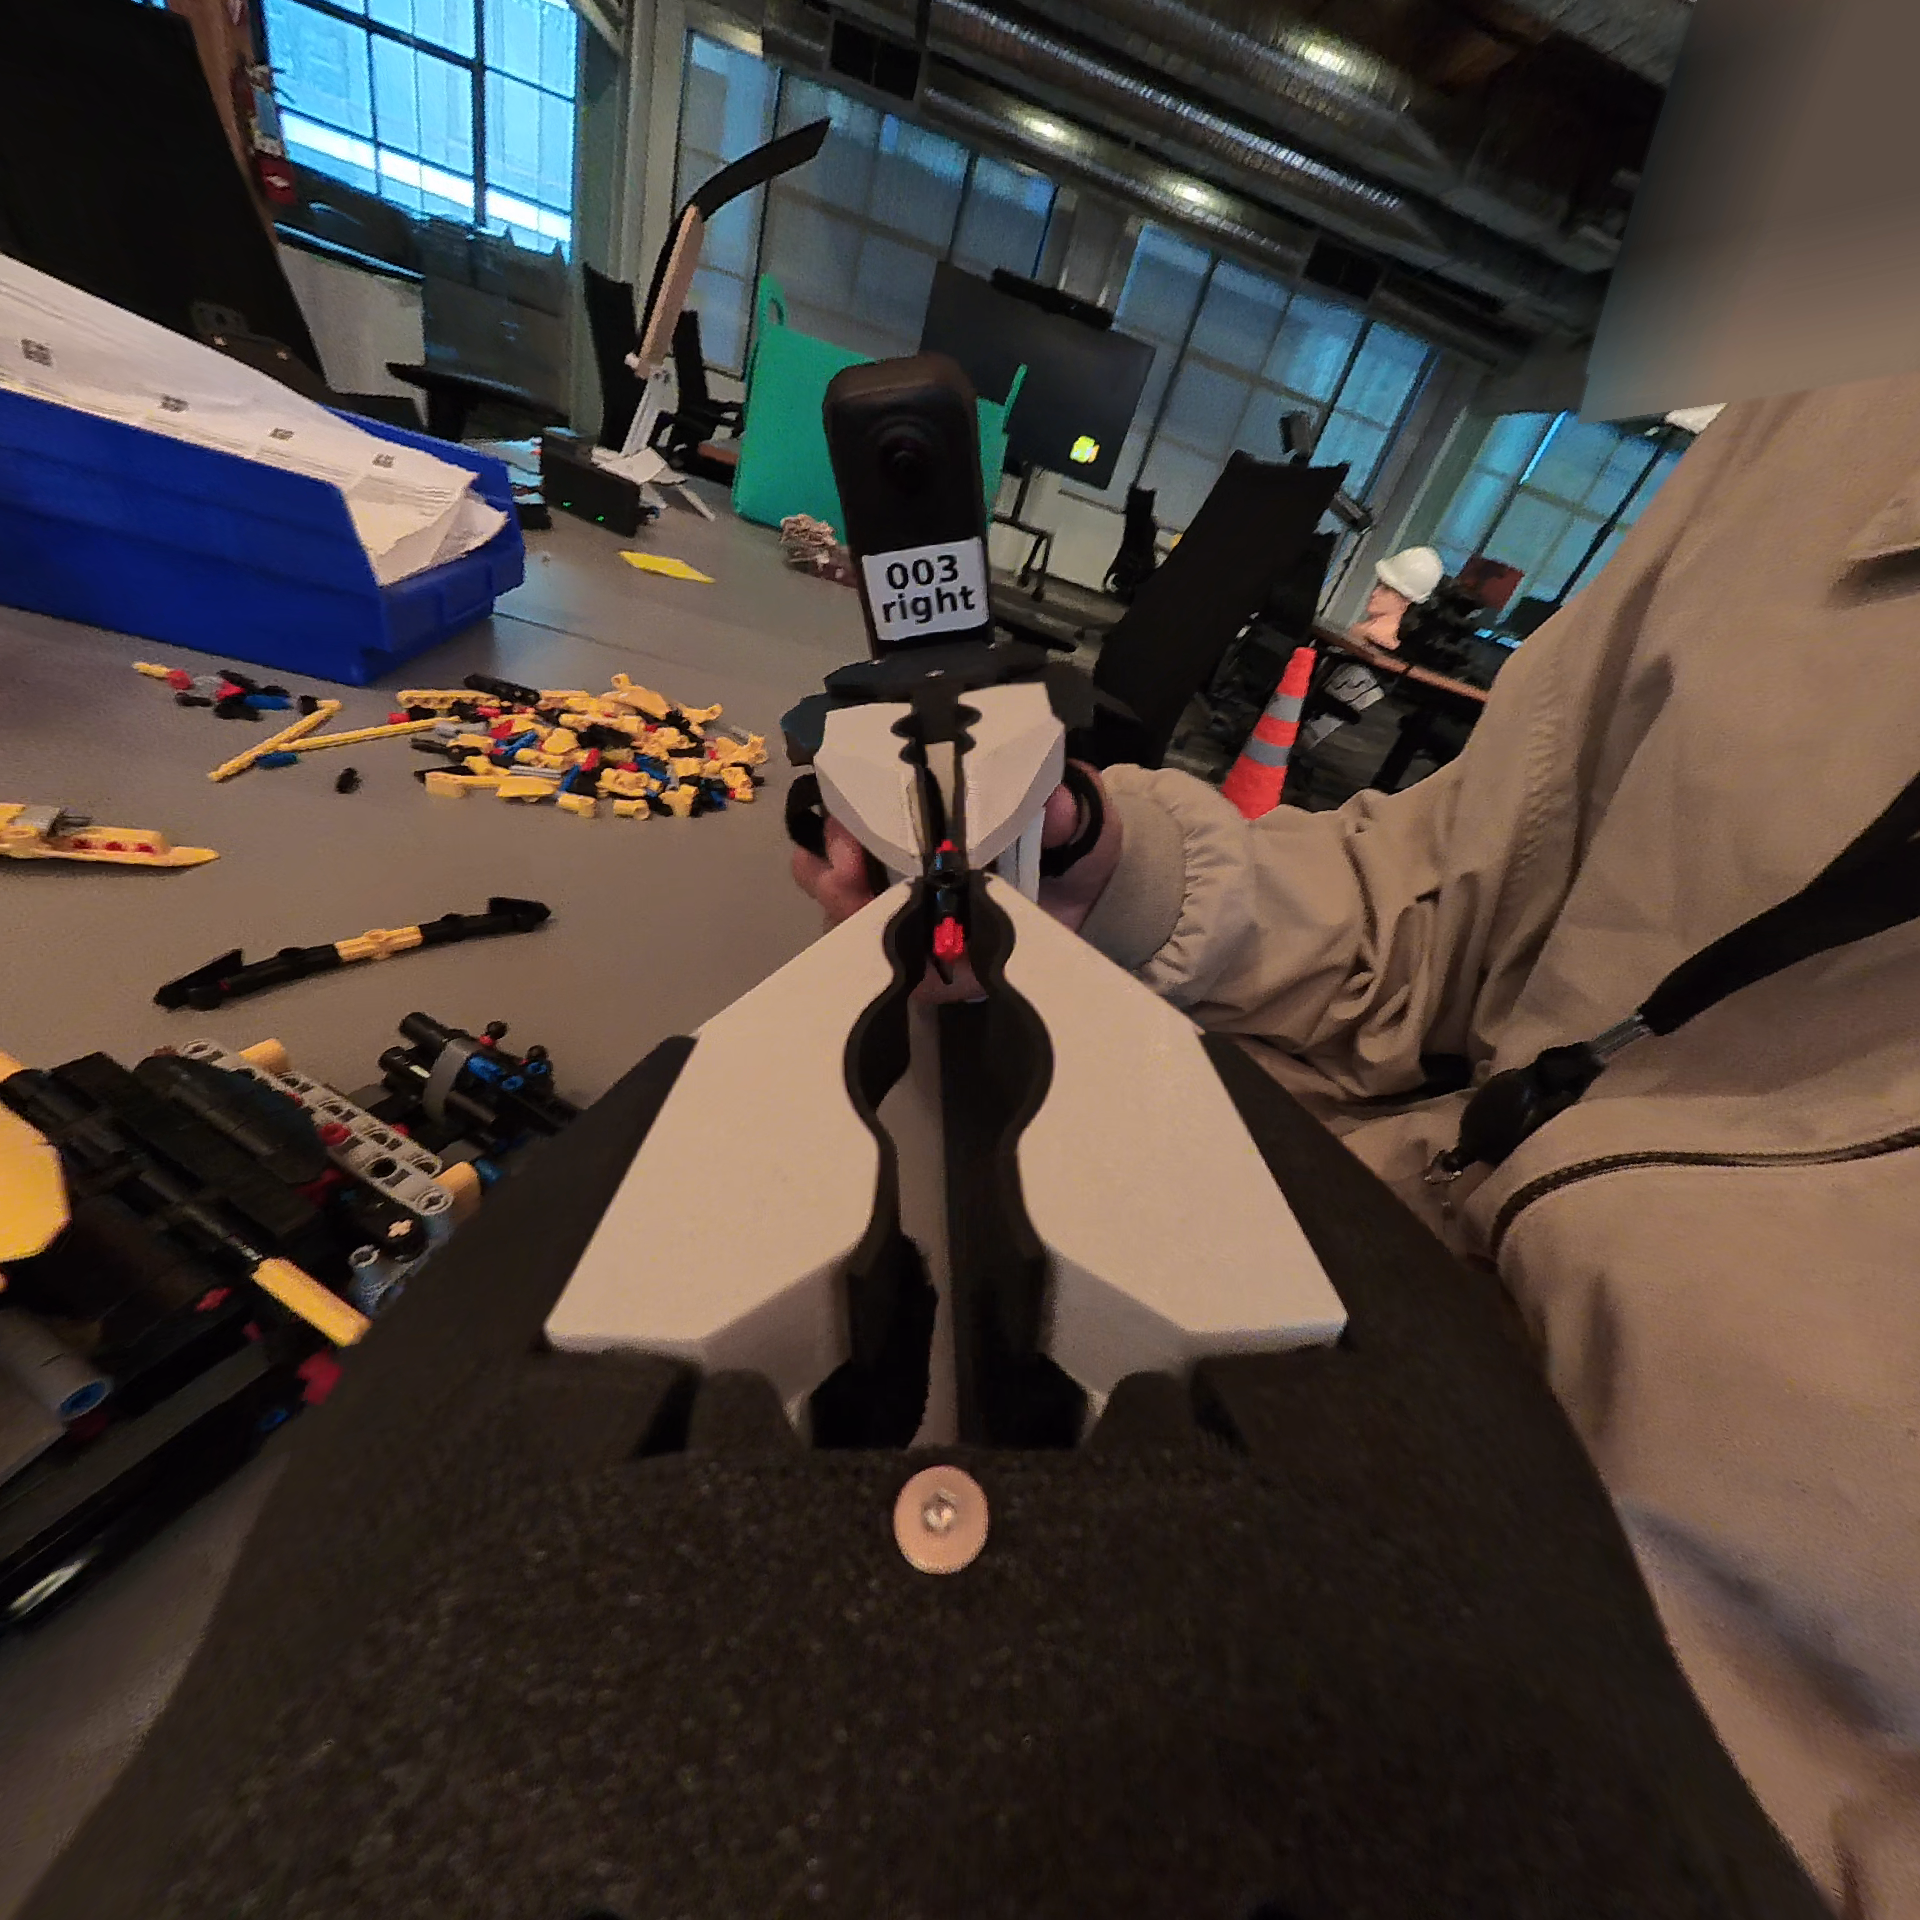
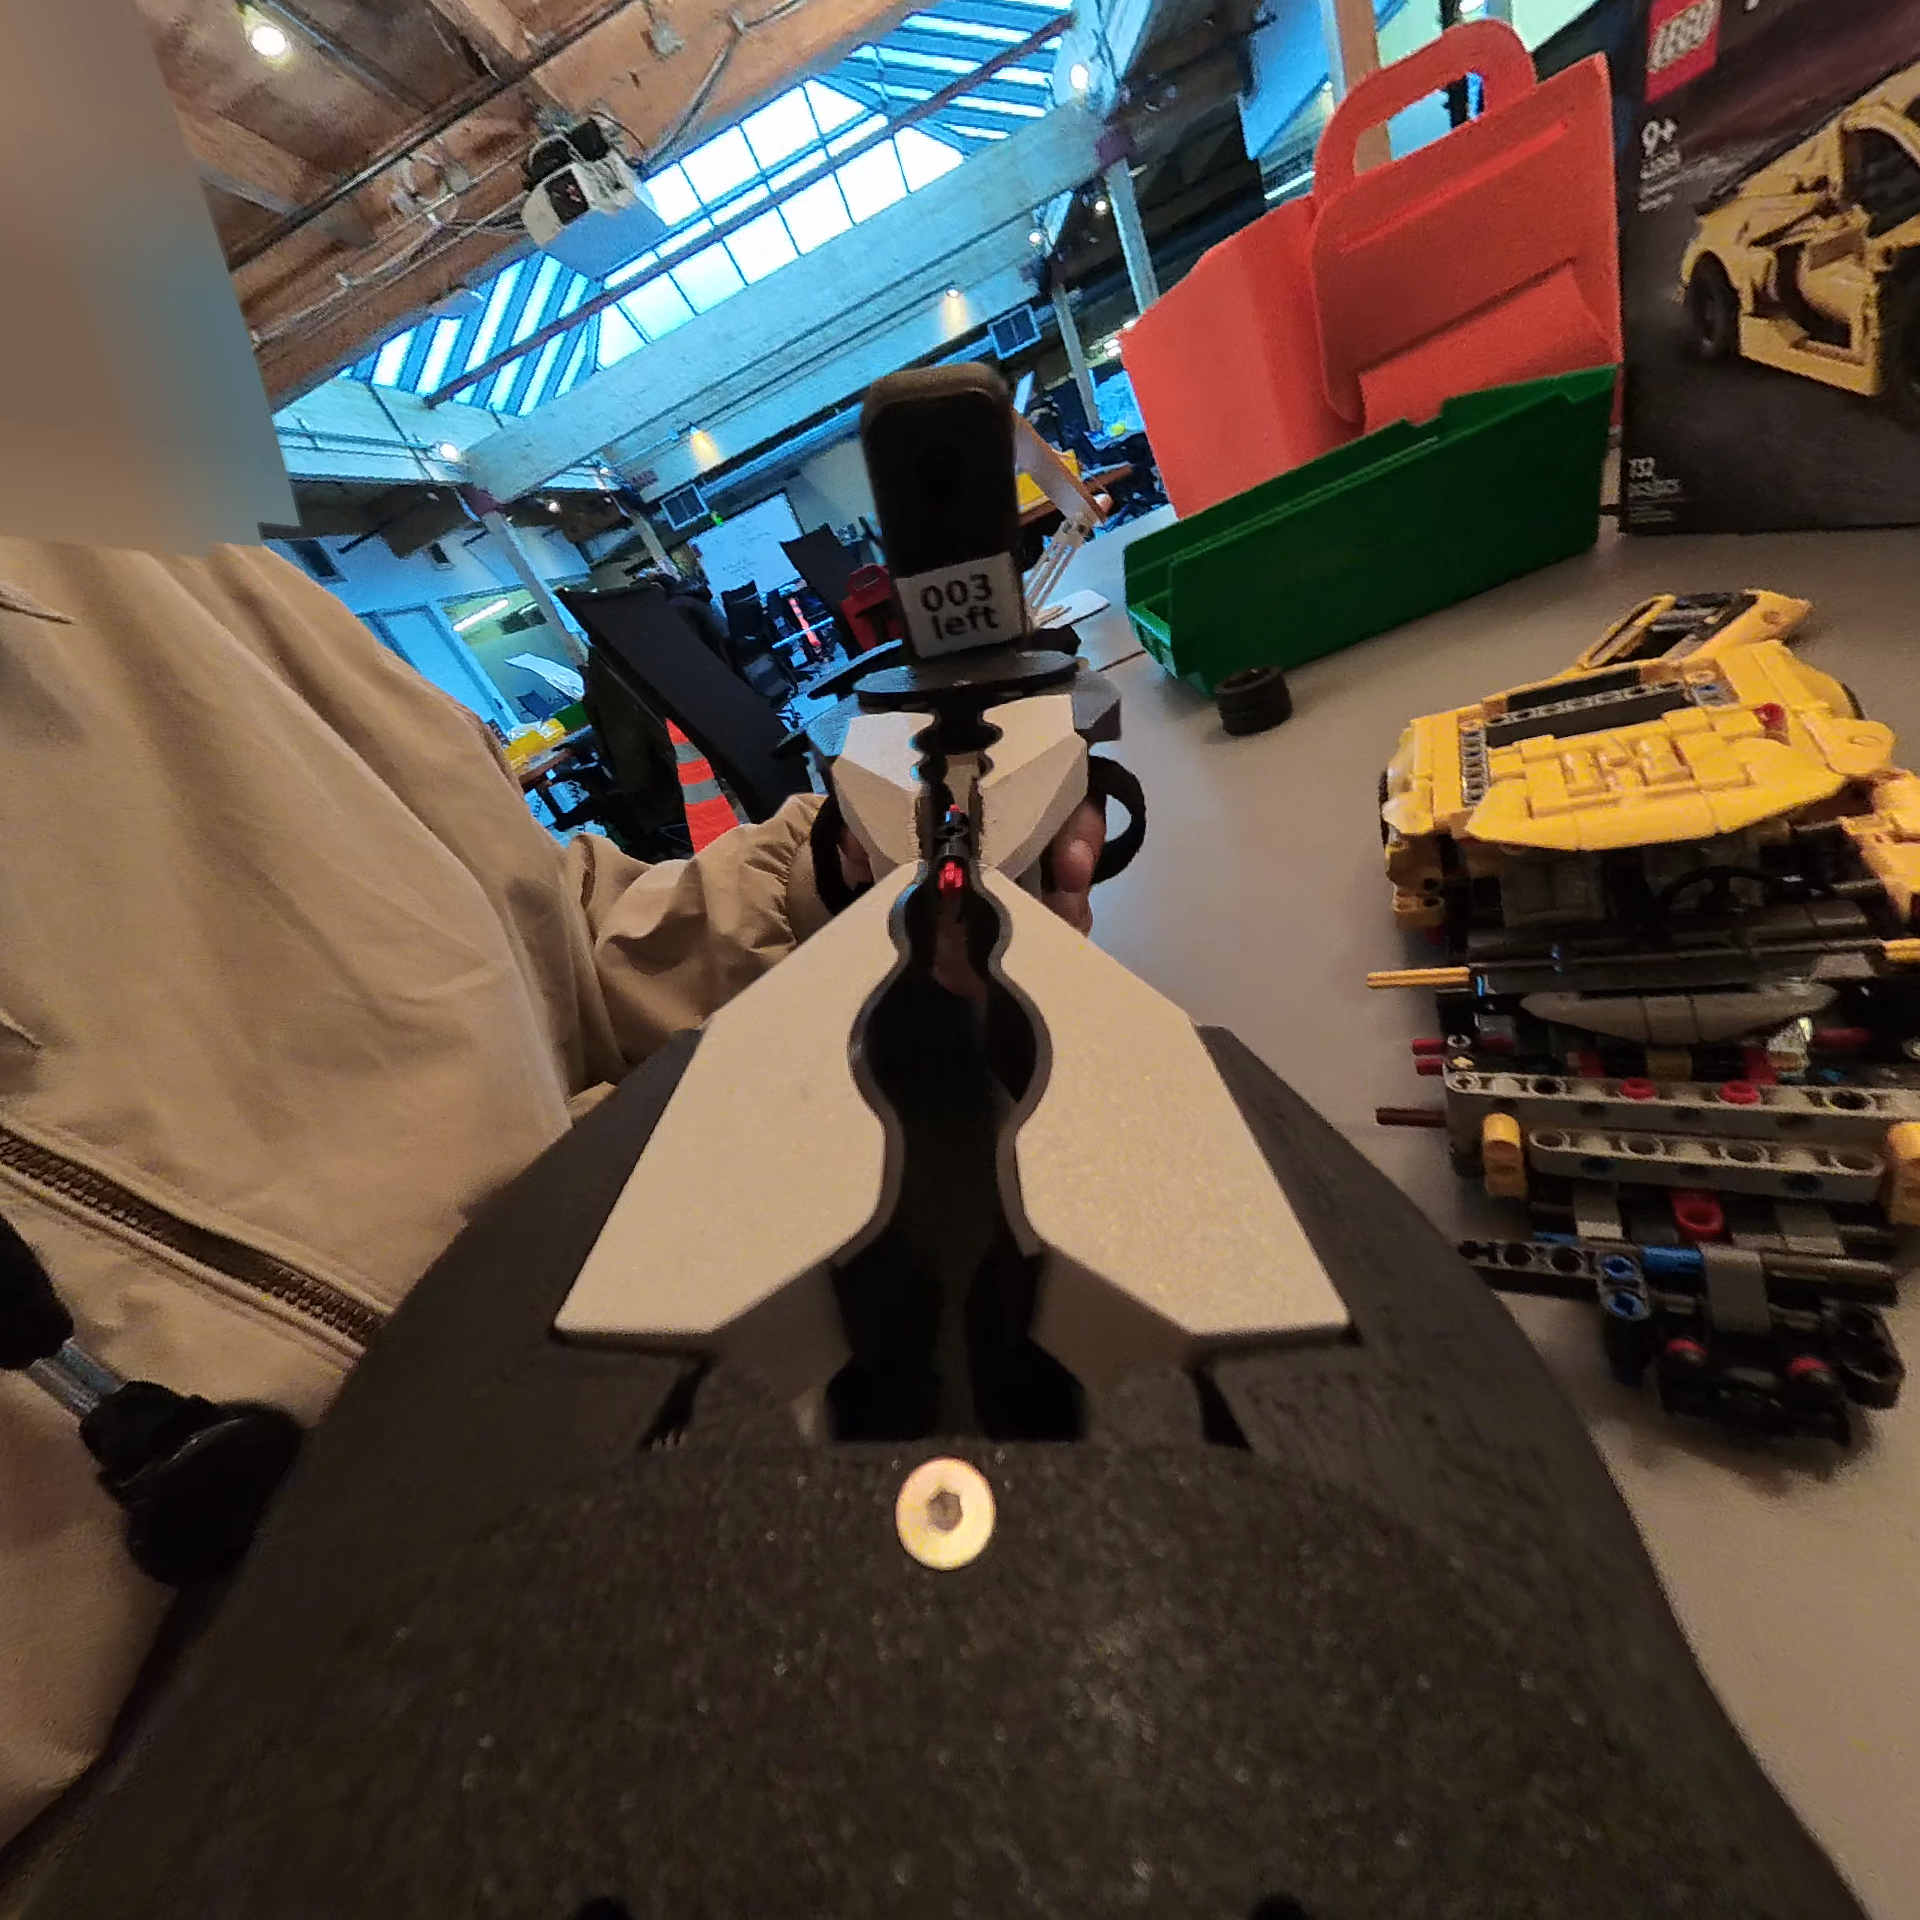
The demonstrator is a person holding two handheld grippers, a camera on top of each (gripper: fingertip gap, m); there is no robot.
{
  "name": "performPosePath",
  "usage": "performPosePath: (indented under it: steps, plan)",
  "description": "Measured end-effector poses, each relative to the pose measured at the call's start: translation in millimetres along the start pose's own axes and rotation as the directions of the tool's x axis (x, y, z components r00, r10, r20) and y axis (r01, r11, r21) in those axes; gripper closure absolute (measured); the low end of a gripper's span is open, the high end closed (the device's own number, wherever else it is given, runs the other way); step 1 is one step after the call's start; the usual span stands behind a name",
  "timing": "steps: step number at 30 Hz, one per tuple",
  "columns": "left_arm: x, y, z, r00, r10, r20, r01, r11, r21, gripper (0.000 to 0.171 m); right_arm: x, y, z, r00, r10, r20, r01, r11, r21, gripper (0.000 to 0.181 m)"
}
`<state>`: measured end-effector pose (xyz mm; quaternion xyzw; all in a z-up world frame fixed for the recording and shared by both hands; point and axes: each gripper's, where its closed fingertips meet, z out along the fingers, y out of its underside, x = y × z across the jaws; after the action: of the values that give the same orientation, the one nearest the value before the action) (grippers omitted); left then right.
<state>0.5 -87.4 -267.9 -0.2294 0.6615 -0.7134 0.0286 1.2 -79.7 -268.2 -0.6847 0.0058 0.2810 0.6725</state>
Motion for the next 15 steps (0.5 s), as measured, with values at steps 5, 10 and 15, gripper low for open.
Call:
performPosePath:
  steps: [5, 10, 15]
  plan:
    - [-2.3, 0.8, -0.8, 0.999, 0.03, 0.032, -0.029, 0.999, -0.022, 0.165, 3.4, 1.8, 0.1, 0.996, -0.069, -0.047, 0.067, 0.997, -0.034, 0.178]
    - [-5.8, 6.1, -0.9, 0.99, 0.111, 0.087, -0.105, 0.992, -0.071, 0.165, 8.0, 7.0, -2.0, 0.992, -0.11, -0.067, 0.103, 0.991, -0.09, 0.179]
    - [-3.8, 4.6, -2.5, 0.988, 0.13, 0.089, -0.124, 0.99, -0.065, 0.165, 5.4, 5.3, -2.8, 0.99, -0.134, -0.052, 0.129, 0.987, -0.092, 0.179]
